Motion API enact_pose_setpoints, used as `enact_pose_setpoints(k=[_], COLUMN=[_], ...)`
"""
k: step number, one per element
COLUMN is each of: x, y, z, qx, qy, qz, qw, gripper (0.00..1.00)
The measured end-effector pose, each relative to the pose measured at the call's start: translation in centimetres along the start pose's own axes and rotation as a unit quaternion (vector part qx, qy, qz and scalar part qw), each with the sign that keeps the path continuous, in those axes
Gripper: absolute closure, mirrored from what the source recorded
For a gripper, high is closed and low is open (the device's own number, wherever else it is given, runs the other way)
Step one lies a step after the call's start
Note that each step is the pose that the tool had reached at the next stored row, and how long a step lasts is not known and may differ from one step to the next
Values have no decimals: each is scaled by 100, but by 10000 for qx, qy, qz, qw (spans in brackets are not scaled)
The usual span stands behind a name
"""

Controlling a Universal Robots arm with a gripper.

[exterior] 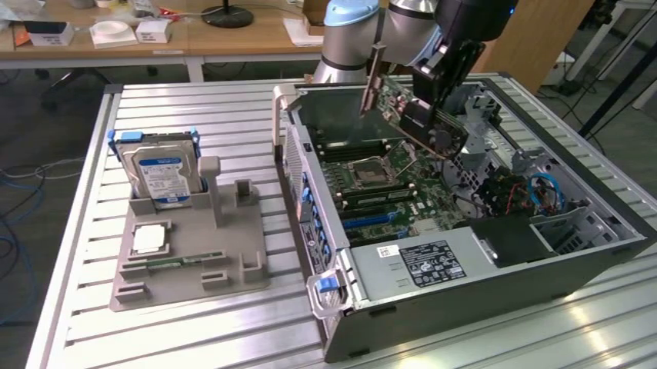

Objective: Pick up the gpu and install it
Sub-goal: 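Insert the gpu into the slot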

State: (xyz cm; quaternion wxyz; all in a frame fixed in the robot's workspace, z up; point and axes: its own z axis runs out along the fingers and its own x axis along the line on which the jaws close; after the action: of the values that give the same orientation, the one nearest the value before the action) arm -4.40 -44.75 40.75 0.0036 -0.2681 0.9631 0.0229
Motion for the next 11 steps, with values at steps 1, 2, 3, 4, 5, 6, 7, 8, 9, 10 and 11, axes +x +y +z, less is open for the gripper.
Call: enact_pose_setpoints(k=[1,2,3,4,5,6,7,8,9,10,11], x=[0,0,0,0,0,0,0,0,0,0,0], y=[0,0,0,0,0,0,0,0,0,0,-1], z=[1,2,3,3,4,6,7,8,9,10,12], qx=[0,0,-1,-1,-2,-2,-3,-3,-4,-4,-4], qy=[1,1,2,3,5,5,6,7,8,9,10], qz=[-19,-38,-58,-78,-100,-120,-140,-161,-183,-206,-230], qw=[10000,10000,10000,10000,9999,9999,9999,9999,9998,9998,9997], gripper=[74,74,74,74,74,74,74,74,74,74,74])
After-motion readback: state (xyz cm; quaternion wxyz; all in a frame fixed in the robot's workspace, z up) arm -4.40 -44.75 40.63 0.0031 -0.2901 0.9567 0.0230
